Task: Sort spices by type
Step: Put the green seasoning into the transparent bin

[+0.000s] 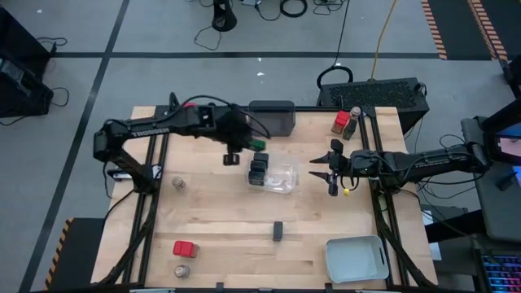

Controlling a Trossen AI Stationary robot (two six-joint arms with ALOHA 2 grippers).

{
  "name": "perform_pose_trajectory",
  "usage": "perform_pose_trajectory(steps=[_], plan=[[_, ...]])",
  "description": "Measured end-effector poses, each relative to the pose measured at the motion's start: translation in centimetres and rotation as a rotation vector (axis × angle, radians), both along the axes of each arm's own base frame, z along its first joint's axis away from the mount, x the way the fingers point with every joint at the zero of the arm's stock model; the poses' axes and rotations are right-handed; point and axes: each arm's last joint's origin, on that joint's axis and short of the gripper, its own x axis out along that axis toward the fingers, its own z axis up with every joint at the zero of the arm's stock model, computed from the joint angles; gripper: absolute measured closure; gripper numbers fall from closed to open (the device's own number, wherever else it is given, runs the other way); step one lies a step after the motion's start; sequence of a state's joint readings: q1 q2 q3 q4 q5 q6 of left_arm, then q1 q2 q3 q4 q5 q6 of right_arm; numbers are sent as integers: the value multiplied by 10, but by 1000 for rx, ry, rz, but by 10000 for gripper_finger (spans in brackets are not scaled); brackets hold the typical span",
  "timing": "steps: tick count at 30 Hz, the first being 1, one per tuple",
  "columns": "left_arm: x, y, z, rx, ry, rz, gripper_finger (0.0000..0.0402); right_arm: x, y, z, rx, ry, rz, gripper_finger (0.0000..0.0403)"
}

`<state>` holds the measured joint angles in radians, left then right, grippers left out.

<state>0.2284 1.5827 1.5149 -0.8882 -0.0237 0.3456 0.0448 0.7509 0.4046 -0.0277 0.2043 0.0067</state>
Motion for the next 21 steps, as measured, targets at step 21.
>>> perform_pose_trajectory(steps=[21], plan=[[114,-15,-55,12,187,-279,261,-10,-1,21,-6,218,-8,245]])
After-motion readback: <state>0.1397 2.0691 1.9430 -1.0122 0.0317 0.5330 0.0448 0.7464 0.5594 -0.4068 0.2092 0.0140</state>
